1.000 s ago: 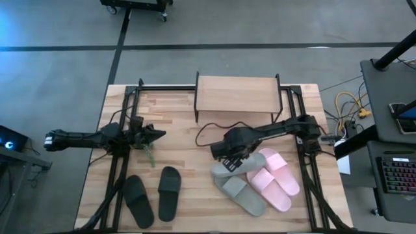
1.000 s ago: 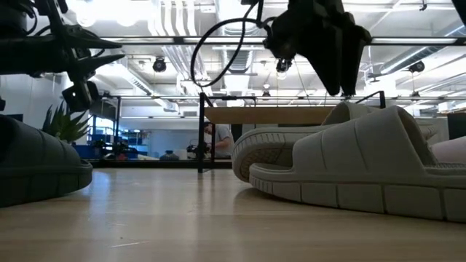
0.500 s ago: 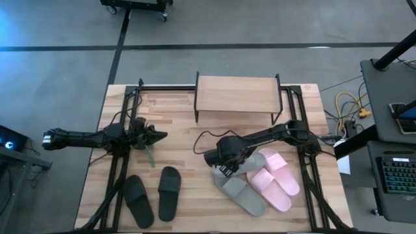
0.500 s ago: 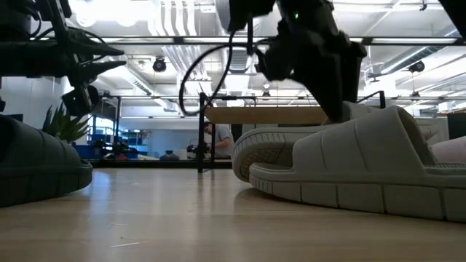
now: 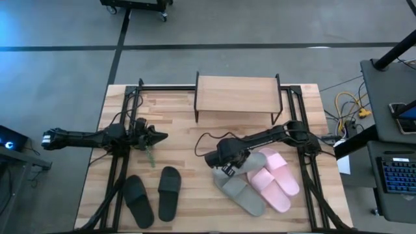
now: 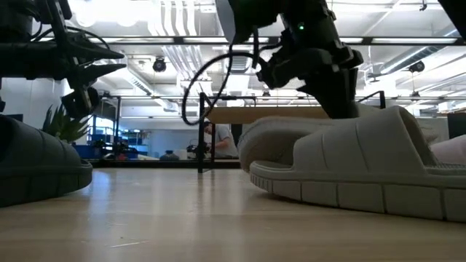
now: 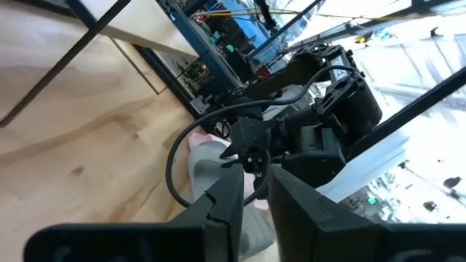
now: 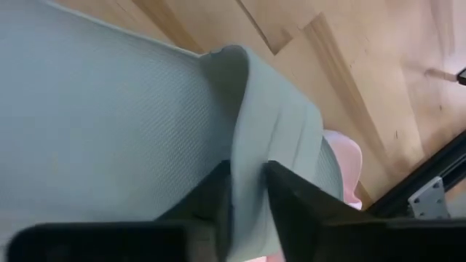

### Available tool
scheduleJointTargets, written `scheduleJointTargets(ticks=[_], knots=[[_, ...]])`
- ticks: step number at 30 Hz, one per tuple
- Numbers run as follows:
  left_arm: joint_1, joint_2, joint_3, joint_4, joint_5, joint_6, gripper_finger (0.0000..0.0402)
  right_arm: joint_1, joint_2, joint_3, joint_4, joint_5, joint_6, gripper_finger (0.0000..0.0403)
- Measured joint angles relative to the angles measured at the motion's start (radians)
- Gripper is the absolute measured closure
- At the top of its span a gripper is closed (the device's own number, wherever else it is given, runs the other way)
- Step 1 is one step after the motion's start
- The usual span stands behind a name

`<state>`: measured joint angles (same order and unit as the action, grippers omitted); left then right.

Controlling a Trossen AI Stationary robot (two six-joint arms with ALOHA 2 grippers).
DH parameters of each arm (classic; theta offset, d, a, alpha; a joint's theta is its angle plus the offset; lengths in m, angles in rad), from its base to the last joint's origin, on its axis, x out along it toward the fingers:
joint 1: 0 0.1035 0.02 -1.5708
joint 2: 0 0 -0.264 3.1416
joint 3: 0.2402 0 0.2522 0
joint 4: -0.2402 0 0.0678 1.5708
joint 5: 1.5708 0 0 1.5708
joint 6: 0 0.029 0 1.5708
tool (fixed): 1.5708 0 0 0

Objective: Pick and place slides into the shelf
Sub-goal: Put the gray left slipper on the shelf

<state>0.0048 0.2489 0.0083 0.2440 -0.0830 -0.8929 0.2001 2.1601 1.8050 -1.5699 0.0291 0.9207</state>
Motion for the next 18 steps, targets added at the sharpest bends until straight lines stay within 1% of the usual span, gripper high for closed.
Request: scheduleJointTargets(ticks=[4, 8, 10, 13, 18], knots=[[0.0, -0.001, 0.0, 0.0, 0.0, 0.036, 0.035, 0.005, -0.001, -0.015, 0.0, -0.002, -0.023, 0.0384], [0.0, 0.0, 0.0, 0.0, 0.0, 0.036, 0.035, 0.018, -0.006, -0.002, -0.006, 0.011, -0.021, 0.0388], [0.0, 0.0, 0.0, 0.0, 0.0, 0.036, 0.035, 0.027, -0.02, 0.02, -0.01, 0.042, -0.016, 0.0389], [0.0, -0.001, 0.0, 0.001, 0.001, 0.036, 0.035, 0.041, -0.065, 0.074, 0.004, 0.136, 0.006, 0.0389], [0.0, 0.003, -0.001, 0.001, 0.0, 0.037, 0.035, 0.076, -0.16, 0.19, 0.011, 0.385, -0.075, 0.039]])
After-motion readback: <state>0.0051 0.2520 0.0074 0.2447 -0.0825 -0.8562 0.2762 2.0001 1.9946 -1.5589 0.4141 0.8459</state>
